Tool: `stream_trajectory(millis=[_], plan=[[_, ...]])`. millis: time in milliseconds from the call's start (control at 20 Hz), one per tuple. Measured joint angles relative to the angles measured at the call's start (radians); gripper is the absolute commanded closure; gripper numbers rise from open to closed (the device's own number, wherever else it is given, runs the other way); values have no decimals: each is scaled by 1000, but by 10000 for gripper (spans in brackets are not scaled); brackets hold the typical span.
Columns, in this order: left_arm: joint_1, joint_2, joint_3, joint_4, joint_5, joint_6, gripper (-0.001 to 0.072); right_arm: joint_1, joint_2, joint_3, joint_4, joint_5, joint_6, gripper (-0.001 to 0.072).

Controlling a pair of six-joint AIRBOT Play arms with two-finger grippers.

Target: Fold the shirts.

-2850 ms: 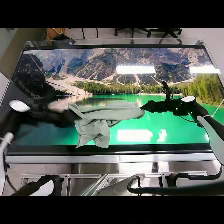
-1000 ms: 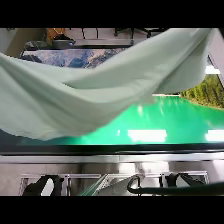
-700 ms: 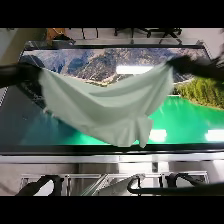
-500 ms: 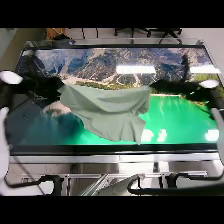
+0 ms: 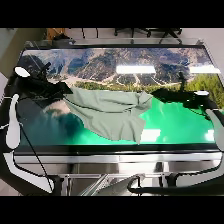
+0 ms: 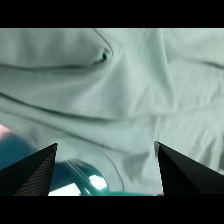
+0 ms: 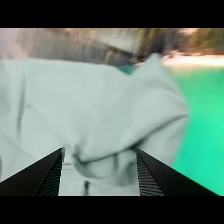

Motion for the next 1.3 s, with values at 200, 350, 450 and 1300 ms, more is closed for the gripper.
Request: stream_trajectory(millis=[200,350,450,1300], plan=[[-43,177,-298,-3,1,-33,32,-65,18,-1,-107,21,71,198],[-129,313,-579,-4,133,-66,32,-63,4,-1,-153,38,96,199],[-200,369,-724,-27,249,-82,32,-44,-19,-1,-163,41,101,199],[-356,369,-554,-140,464,-68,692,114,-71,160,-54,-42,47,695]])
